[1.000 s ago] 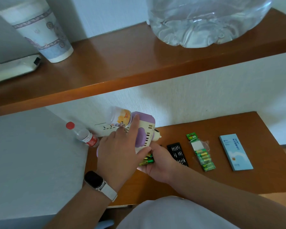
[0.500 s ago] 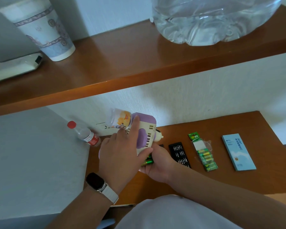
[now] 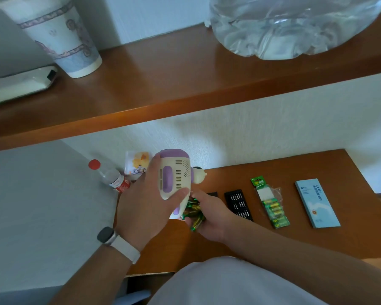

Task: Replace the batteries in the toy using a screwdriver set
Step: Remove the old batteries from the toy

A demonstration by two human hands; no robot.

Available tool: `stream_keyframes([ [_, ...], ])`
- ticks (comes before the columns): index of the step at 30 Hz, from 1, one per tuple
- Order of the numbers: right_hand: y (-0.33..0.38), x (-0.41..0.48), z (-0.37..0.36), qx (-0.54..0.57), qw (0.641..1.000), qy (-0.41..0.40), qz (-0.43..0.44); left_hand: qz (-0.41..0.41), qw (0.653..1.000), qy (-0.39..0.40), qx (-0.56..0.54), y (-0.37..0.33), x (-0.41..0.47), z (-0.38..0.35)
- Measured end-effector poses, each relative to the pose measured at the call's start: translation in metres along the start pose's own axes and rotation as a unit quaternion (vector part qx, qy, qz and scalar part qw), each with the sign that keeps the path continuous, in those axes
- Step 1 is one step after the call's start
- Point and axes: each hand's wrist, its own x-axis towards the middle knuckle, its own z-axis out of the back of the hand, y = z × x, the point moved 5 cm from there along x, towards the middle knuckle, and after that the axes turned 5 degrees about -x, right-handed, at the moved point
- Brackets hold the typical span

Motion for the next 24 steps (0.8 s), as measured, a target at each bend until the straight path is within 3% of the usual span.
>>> stream_keyframes([
  [3, -0.001, 0.001, 0.004, -0.072, 0.997, -0.004, -0.005, 0.073, 0.982, 0.035, -0.170, 0.027, -0.001, -0.008],
  [5, -0.002, 0.002, 0.007, -0.085, 0.996, -0.004, -0.007, 0.135, 0.937, 0.062, -0.315, 0.045, 0.000, -0.020],
  [8, -0.001, 0.003, 0.010, -0.100, 0.995, 0.003, -0.002, 0.176, 0.873, 0.087, -0.447, 0.066, -0.003, -0.037],
  [17, 0.008, 0.007, 0.009, -0.235, 0.966, 0.045, 0.097, 0.196, 0.761, 0.148, -0.601, 0.096, -0.025, -0.081],
  [21, 0.006, 0.012, 0.009, -0.256, 0.957, 0.057, 0.121, 0.203, 0.741, 0.150, -0.622, 0.098, -0.029, -0.089],
  [24, 0.003, 0.018, 0.010, -0.274, 0.952, 0.048, 0.129, 0.184, 0.753, 0.171, -0.608, 0.104, -0.032, -0.099],
])
